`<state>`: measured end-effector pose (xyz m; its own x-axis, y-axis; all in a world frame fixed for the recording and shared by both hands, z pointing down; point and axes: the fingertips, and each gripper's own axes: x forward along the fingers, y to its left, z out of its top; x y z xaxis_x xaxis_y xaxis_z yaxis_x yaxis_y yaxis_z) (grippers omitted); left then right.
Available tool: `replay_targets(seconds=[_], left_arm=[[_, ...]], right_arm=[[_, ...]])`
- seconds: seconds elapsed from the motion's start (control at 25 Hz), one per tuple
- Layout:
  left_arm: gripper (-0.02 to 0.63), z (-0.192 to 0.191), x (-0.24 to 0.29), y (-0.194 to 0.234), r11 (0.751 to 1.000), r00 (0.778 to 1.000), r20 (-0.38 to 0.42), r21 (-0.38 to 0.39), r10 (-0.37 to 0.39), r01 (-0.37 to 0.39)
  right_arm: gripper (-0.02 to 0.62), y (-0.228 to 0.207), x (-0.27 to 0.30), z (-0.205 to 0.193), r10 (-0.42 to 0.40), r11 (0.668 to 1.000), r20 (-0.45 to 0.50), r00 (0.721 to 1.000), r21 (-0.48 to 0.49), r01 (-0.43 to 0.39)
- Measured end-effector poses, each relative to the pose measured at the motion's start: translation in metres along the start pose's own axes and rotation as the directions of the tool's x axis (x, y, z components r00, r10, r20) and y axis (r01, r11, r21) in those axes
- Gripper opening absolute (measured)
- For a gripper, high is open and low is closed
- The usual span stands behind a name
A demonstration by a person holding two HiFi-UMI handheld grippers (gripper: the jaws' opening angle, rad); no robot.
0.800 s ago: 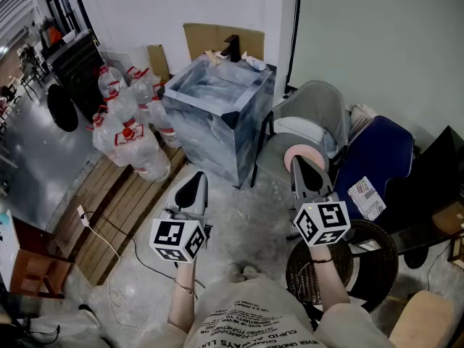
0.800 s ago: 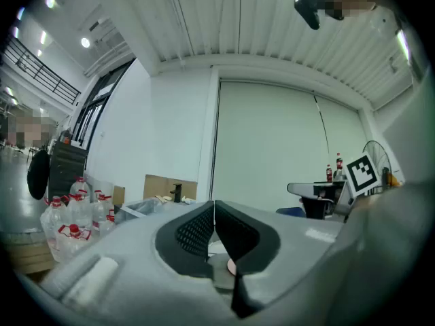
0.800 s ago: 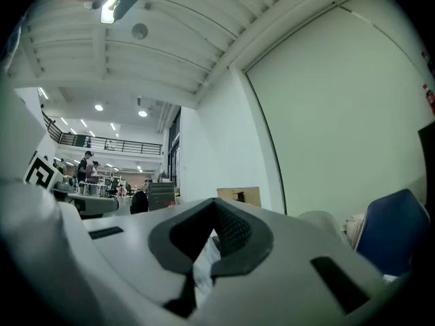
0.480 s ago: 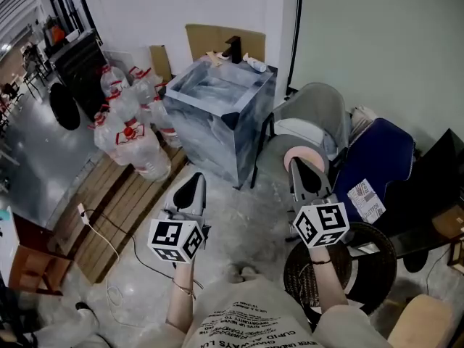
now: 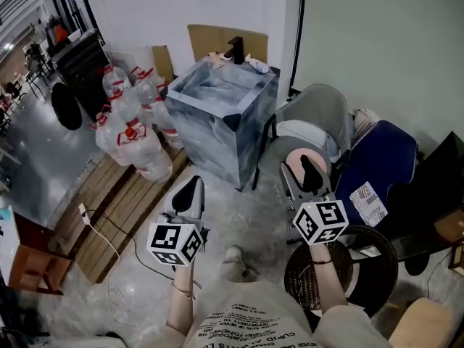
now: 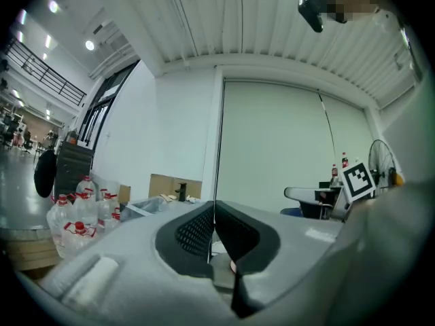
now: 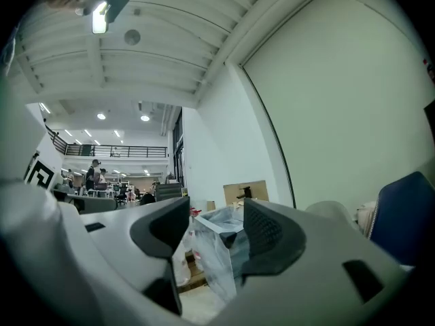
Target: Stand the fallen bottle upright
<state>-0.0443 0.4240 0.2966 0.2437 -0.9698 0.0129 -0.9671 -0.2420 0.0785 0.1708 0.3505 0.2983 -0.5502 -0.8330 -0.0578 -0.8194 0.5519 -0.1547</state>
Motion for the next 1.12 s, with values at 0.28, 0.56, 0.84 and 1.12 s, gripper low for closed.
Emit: replay_targets(seconds=[0.28, 0.56, 0.84, 1.12], left_arm=[[0.026, -0.005, 0.022, 0.015, 1.000, 1.000, -0.007, -0.011, 0.000, 0.000], [0.026, -0.009, 0.070, 0.045, 1.000, 1.000, -0.009, -0.022, -0.011, 0.011], [0.026, -0.010, 0.143, 0.085, 0.999, 0.999, -0.026, -0.021, -0.033, 0.033], [0.026, -0.012, 0.207, 0.121, 0.998, 0.997, -0.050, -0.022, -0.065, 0.064]], right_arm=[[0.276, -0.005, 0.027, -0.005, 0.009, 1.000, -0.012, 1.000, -0.001, -0.009], [0.276, -0.021, 0.074, -0.015, 0.014, 1.000, -0.034, 0.999, 0.015, -0.013], [0.276, -0.043, 0.146, -0.024, 0.004, 0.999, -0.051, 0.999, 0.045, -0.002], [0.276, -0.063, 0.209, -0.026, -0.018, 0.997, -0.061, 0.998, 0.075, 0.022]])
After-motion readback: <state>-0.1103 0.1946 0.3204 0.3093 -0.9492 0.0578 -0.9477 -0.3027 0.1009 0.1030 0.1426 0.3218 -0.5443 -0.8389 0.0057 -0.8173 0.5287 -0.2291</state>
